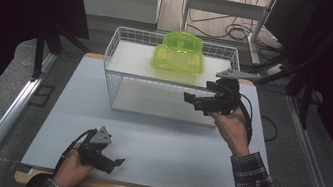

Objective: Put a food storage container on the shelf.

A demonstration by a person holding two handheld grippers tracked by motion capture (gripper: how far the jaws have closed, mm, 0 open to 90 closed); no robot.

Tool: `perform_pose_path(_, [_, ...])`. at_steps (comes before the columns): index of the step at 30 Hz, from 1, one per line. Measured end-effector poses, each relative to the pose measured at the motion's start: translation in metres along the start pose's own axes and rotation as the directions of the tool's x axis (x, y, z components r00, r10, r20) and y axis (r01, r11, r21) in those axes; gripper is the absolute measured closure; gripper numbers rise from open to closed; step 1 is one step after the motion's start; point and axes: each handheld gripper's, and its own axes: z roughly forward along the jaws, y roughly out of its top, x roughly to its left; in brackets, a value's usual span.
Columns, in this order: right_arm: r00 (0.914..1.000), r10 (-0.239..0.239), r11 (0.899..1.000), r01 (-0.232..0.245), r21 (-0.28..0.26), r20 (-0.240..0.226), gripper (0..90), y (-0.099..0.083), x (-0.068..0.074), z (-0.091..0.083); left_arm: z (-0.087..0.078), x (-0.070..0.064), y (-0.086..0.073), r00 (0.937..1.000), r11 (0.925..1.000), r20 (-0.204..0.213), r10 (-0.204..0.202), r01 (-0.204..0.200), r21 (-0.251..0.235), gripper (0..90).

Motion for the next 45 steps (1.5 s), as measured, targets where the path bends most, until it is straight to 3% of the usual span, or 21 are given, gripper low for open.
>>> perform_pose_path(15, [0.9994,-0.033,0.998,0.034,0.05,-0.002,0.9,-0.044,0.006,0.004,0.001,-0.001,0.0,0.9999,0.9999,0.003,0.013,-0.013,0.005,1.3])
perform_pose_path(45, [0.9993,-0.002,0.999,0.0,0.054,0.037,1.4,-0.113,0.006,-0.004,0.001,-0.002,0.0,0.9999,0.9999,0.004,0.012,-0.012,0.001,1.4])
